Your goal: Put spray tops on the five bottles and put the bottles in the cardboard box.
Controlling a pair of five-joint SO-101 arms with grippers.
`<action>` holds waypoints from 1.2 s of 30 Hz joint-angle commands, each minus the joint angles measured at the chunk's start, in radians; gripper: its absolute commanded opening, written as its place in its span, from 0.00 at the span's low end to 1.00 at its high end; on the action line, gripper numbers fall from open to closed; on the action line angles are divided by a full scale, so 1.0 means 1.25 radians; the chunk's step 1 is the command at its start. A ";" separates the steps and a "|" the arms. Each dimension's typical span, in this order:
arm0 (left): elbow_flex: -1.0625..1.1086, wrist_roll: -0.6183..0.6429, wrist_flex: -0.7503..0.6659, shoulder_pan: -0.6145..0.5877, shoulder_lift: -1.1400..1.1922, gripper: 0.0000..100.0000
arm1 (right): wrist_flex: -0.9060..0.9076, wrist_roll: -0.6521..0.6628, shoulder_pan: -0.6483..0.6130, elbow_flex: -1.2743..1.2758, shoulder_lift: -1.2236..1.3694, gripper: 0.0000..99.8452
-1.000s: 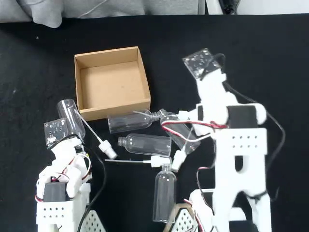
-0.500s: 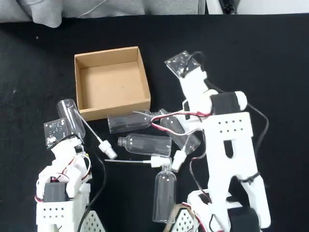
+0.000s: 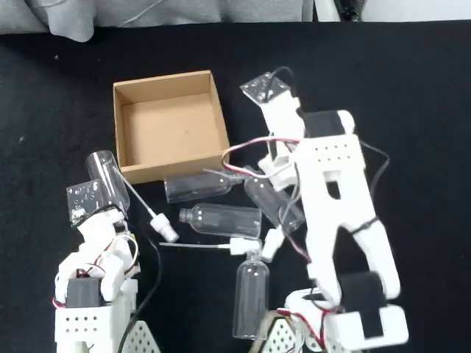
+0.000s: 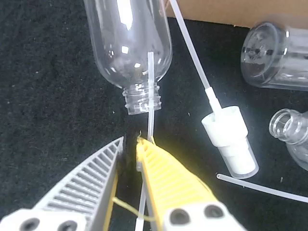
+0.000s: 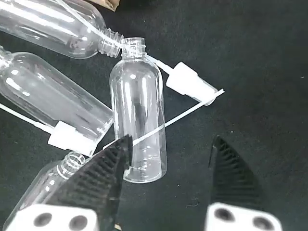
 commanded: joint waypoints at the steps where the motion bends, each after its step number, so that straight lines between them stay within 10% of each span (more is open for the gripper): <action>1: 0.019 -0.005 0.002 -0.002 -0.007 0.04 | -0.011 -0.007 -0.018 -0.064 0.029 0.23; 36: 0.019 -0.005 0.002 -0.002 -0.007 0.04 | 0.039 -0.042 -0.103 -0.170 0.214 0.24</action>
